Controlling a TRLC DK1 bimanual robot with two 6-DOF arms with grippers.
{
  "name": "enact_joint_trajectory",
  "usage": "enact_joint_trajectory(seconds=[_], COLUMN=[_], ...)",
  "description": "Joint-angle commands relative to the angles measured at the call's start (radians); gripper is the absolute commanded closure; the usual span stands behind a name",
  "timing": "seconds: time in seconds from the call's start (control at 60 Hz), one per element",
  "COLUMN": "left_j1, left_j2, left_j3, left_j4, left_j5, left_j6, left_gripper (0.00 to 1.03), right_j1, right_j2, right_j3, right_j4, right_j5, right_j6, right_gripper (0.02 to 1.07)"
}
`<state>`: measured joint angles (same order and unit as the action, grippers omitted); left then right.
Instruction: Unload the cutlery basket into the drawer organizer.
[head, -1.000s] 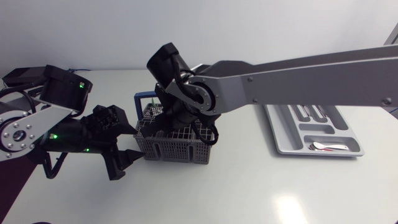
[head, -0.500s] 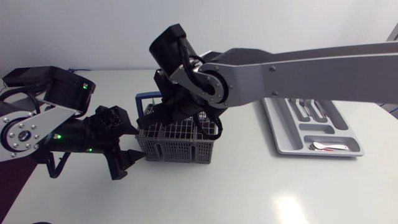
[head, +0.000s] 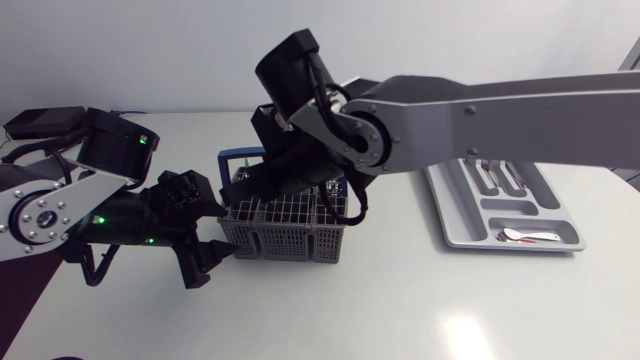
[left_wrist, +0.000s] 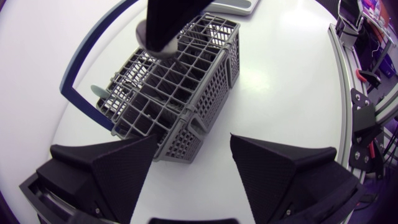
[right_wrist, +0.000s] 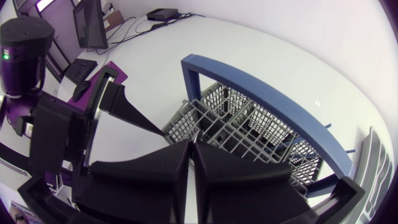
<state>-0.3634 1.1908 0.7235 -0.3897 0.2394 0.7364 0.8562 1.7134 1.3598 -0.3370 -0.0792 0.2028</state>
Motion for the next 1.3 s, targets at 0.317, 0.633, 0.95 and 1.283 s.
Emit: enact_joint_trajectory(seconds=[0.317, 0.633, 0.95, 1.283], left_j1=[-0.017, -0.012, -0.031, -0.105], left_j2=[0.041, 0.026, 0.047, 0.194], left_j3=[-0.019, 0.007, 0.096, 0.174], left_j4=[0.018, 0.006, 0.018, 0.13], left_j5=[0.015, 0.006, -0.012, -0.077], left_j6=[-0.031, -0.046, -0.144, -0.285], left_gripper=[0.23, 0.23, 0.23, 0.3], right_j1=[-0.046, -0.134, -0.329, -0.551], right_j2=[-0.178, -0.327, -0.558, -0.696], right_j3=[-0.056, -0.077, -0.165, -0.334], right_j4=[0.039, -0.04, -0.266, -0.297], right_j5=[-0.117, -0.174, -0.165, -0.261], right_j6=[0.041, 0.041, -0.068, -0.177], right_gripper=[1.01, 1.01, 1.01, 1.01])
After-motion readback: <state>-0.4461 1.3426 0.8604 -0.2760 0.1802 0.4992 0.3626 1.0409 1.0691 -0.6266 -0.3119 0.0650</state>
